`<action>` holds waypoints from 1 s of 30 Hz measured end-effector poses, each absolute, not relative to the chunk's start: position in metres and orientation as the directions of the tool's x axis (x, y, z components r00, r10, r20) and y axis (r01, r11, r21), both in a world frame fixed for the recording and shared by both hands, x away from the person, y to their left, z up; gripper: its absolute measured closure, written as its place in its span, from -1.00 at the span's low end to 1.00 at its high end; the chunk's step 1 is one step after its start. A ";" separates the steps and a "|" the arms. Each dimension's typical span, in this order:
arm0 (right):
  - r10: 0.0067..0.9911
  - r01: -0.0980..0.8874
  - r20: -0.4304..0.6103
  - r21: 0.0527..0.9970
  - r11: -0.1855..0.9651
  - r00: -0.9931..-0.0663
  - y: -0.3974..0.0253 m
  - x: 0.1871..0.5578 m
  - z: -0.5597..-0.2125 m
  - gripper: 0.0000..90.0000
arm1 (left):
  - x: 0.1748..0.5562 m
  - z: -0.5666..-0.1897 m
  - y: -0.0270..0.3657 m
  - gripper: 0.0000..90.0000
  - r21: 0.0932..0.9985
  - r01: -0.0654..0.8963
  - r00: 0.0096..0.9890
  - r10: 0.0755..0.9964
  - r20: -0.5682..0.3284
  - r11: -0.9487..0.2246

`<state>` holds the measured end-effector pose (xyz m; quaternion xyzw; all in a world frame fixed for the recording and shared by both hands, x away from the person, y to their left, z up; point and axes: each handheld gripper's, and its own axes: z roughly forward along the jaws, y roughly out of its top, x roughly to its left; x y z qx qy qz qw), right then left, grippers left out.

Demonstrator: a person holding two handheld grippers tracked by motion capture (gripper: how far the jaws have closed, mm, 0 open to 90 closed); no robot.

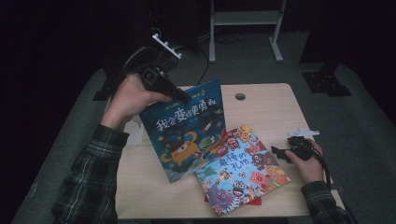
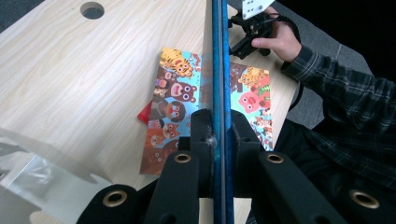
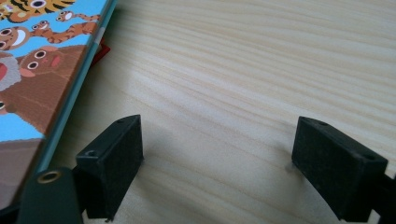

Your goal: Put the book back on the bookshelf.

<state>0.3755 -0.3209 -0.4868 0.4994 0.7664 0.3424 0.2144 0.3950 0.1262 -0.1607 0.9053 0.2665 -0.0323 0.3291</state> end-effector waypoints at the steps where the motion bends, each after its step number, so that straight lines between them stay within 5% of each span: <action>1: 0.913 0.619 0.014 0.738 0.266 -0.409 -0.321 0.376 -0.487 -0.67 | 0.394 -0.160 0.129 0.84 0.577 0.507 0.853 0.466 -0.233 -0.640; 30: 0.916 0.625 0.014 0.735 0.262 -0.401 -0.321 0.376 -0.487 -0.70 | 0.370 -0.163 0.222 0.84 0.581 0.596 0.778 0.578 -0.247 -0.555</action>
